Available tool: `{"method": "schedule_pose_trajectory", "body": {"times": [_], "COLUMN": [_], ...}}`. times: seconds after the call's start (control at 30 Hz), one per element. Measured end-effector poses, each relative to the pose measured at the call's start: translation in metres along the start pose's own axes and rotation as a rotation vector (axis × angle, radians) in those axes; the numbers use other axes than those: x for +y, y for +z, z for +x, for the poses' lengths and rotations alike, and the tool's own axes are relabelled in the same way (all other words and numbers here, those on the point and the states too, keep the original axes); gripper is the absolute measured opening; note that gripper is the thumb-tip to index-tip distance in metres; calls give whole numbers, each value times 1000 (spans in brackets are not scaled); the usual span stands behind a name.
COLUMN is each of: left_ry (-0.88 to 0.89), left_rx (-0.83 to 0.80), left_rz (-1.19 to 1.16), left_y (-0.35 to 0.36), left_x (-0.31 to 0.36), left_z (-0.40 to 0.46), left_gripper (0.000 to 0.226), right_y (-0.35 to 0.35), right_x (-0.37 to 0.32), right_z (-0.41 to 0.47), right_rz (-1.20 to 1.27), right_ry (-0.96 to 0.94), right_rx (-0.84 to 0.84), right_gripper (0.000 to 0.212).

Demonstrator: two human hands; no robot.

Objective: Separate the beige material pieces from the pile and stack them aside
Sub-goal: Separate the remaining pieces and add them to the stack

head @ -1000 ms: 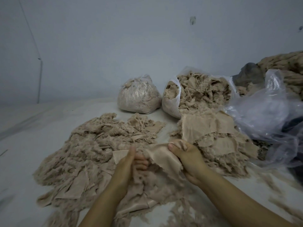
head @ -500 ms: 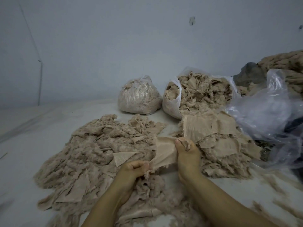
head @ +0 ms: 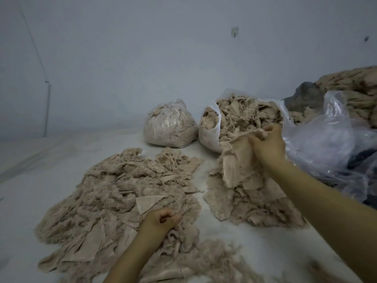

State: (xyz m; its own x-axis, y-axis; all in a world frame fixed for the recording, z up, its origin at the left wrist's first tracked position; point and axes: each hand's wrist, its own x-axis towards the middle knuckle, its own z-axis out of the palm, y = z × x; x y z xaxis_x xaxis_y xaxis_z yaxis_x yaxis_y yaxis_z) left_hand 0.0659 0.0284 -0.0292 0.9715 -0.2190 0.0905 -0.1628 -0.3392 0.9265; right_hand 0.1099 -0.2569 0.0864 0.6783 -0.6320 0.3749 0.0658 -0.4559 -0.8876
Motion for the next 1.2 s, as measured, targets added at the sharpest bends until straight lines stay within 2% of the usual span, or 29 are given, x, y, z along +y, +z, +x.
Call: {"method": "schedule_pose_trajectory", "body": {"times": [0.07, 0.1, 0.17, 0.23, 0.27, 0.33, 0.37, 0.4, 0.43, 0.47, 0.53, 0.63, 0.7, 0.77, 0.87, 0.9, 0.97, 1.0, 1.03, 1.07, 1.13, 1.2], "left_ry": [21, 27, -6, -41, -55, -70, -49, -13, 35, 86, 173, 185, 169, 126, 27, -1, -3, 30, 63, 77, 30, -24], "left_rx": [49, 63, 67, -5, -67, -196, -240, -262, -252, -207, -57, 122, 198, 275, 254, 200, 87, 68, 90, 149, 244, 223], "left_rz": [44, 68, 78, 56, 86, 205, 281, 335, 342, 301, 151, -92, -146, -168, -279, -295, -272, -262, -274, -307, -438, -548], "left_y": [-1, -1, -2, -4, -6, -12, -15, -17, -18, -19, -17, -12, -11, -13, -16, -16, -12, -11, -10, -11, -14, -14], "left_x": [-4, -5, -4, -3, -1, -2, -3, -4, -3, -3, 1, 8, 10, 9, 8, 8, 11, 13, 14, 14, 13, 14], "left_z": [4, 6, 6, 4, 3, 1, 0, 0, -1, 0, -1, -2, -1, 1, 2, 1, -2, -4, -4, -3, -1, -2], "left_gripper": [28, 25, 18, 48, 65, 88, 88, 79, 65, 53, 39, 26, 19, 13, 2, 5, 13, 13, 10, 11, 12, 5], "right_y": [-4, -3, 2, 3, 3, 5, 9, 14, 18, 22, 32, 50, 55, 55, 46, 45, 43, 45, 48, 50, 53, 53], "right_x": [12, 18, 32, 42, 42, 35, 30, 25, 20, 17, 17, 30, 34, 35, 31, 29, 25, 24, 24, 25, 28, 31], "right_z": [6, 2, -10, -19, -25, -47, -63, -82, -103, -123, -157, -181, -185, -180, -170, -168, -169, -171, -172, -172, -169, -168], "right_rz": [-397, -528, -716, -832, -848, -765, -639, -479, -305, -167, -50, 40, 201, 295, 322, 306, 194, 120, 75, 59, 87, 155], "right_ry": [-145, -228, -292, -244, -254, -416, -509, -550, -523, -440, -188, 84, 157, 223, 250, 234, 141, 46, -43, -88, -72, -30], "right_rx": [16, -26, -219, -361, -350, -224, -200, -251, -372, -526, -802, -980, -964, -892, -848, -869, -932, -934, -912, -871, -788, -804], "right_gripper": [46, 44, 40, 45, 48, 51, 50, 49, 46, 44, 44, 47, 32, 26, 17, 20, 41, 37, 26, 25, 32, 30]}}
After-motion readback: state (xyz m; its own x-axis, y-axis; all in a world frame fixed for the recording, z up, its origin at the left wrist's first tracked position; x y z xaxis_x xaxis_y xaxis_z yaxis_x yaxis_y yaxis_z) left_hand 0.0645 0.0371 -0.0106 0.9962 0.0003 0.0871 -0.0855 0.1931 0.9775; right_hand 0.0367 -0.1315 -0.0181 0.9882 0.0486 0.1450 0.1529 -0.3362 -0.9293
